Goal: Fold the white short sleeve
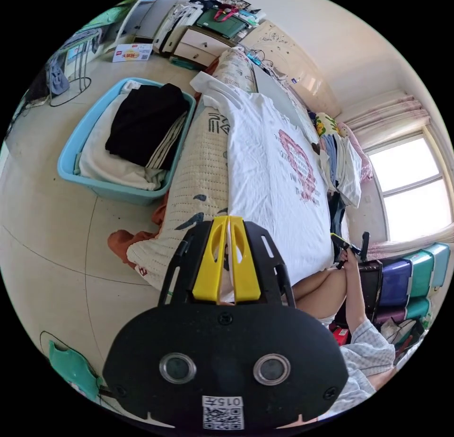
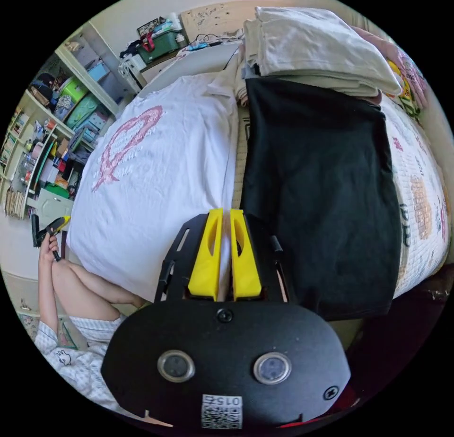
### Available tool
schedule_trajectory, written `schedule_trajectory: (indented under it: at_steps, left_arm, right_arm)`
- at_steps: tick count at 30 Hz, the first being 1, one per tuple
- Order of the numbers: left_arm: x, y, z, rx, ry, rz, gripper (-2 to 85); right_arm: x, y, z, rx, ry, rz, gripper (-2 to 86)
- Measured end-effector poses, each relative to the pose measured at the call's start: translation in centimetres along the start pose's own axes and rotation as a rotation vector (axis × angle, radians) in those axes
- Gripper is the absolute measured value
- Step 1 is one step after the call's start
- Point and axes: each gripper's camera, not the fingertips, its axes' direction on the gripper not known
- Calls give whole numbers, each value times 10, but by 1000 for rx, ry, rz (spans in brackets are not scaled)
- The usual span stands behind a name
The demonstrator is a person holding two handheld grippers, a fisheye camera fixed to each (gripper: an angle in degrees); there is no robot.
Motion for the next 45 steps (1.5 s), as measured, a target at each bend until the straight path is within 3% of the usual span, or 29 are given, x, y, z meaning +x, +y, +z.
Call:
schedule_trajectory:
  at_steps: [5, 11, 13, 15, 18, 22, 28, 33, 38, 45]
  left_arm:
    - [35, 14, -28, 185, -180, 13, -1]
    - [135, 44, -64, 671, -268, 232, -7]
    - [194, 58, -53, 870, -379, 397, -5]
    - [236, 62, -30, 955, -482, 566, -2]
    - [295, 32, 11, 811, -485, 749, 10]
    - [361, -46, 43, 660, -174, 803, 46]
    - [470, -162, 138, 355, 107, 800, 81]
    - [532, -230, 216, 156, 128, 711, 94]
    - [570, -268, 256, 104, 147, 628, 115]
    - [600, -305, 288, 74, 153, 515, 141]
  right_arm:
    - [-5, 23, -83, 258, 246, 112, -9]
    - [-77, 22, -187, 707, 86, 27, -7]
    - [-115, 15, -209, 869, 95, -49, -9]
    - [-137, 10, -207, 981, 133, -73, -9]
    - [-149, -19, -160, 925, 164, -91, -6]
    - [-144, -66, -60, 677, 90, -107, 15]
    - [-138, -103, 35, 485, 76, -148, 64]
    - [-116, -106, 81, 451, 37, -114, 83]
    - [-127, -103, 114, 471, 42, -142, 82]
    - [-115, -146, 206, 251, 15, -95, 80]
